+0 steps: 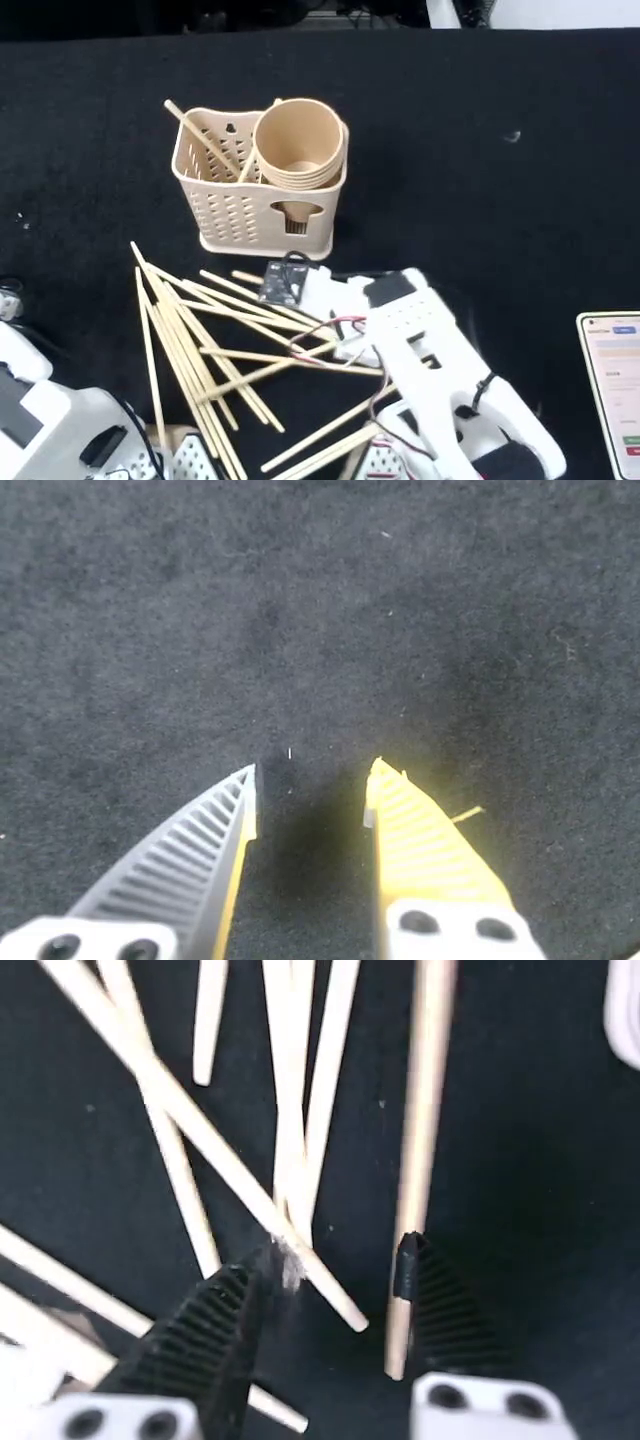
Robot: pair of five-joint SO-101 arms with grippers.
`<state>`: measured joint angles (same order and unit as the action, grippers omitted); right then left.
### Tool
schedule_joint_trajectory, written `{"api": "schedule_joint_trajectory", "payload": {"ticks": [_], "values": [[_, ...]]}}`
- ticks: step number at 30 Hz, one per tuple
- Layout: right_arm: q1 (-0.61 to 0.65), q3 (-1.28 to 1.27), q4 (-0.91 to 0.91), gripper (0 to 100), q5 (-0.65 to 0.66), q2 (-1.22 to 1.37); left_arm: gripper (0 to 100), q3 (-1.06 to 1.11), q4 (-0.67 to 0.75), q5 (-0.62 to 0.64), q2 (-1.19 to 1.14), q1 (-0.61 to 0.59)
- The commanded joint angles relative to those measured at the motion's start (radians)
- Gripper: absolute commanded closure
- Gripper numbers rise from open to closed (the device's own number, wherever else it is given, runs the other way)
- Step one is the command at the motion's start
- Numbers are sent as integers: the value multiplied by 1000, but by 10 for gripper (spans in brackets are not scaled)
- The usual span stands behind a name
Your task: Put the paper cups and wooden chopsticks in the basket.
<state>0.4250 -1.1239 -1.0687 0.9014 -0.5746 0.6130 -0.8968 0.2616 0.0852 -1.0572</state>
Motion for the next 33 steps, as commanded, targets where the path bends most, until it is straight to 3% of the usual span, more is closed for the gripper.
{"api": "schedule_joint_trajectory", "payload": {"ticks": [1,4,7,24,28,33], "values": [[94,27,146,797,-138,-8,820,-56,0,8,37,-5],[153,-16,311,797,-252,-8,820,-51,0,8,37,-7],[193,-44,373,797,-265,-8,820,-50,0,8,37,-7],[222,-68,299,798,-270,-8,820,-48,0,8,37,-4],[218,-68,299,881,-272,-16,820,-48,0,8,37,-4],[117,-13,226,946,-272,-16,820,-48,0,8,37,-2]]}}
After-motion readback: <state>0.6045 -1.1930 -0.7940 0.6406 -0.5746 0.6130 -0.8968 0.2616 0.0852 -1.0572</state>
